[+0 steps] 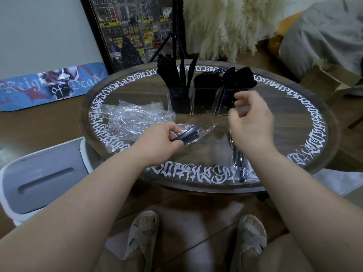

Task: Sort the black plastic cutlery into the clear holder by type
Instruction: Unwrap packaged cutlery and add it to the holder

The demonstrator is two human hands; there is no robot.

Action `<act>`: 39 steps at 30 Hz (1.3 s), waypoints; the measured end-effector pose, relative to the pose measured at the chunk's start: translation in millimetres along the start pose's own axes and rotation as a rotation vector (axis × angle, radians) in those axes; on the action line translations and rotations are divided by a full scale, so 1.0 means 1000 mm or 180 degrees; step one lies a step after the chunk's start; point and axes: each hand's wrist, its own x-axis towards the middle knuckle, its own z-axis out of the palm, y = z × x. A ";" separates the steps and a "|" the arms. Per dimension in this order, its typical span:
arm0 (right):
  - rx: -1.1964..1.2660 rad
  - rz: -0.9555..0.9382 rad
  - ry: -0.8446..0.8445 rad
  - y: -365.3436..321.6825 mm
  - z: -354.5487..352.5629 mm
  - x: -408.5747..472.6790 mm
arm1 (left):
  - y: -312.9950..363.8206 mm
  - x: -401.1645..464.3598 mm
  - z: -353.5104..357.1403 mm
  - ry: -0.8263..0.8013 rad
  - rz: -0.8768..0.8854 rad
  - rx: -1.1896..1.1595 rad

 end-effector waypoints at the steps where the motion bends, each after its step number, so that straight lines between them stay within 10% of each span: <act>1: 0.0104 -0.0307 0.0031 -0.003 -0.001 -0.002 | -0.001 0.000 0.000 0.0014 -0.0010 0.0049; 11: -0.0237 0.0040 -0.1694 -0.004 0.011 -0.012 | 0.004 -0.003 0.001 -0.0106 0.0291 0.0540; 31: 0.0473 0.0339 -0.2102 -0.002 0.006 -0.010 | 0.004 -0.004 0.003 0.0418 0.0498 0.0150; 39: 0.0925 0.0907 -0.1135 0.009 0.005 0.002 | -0.007 0.004 -0.015 0.1162 -0.0330 0.0124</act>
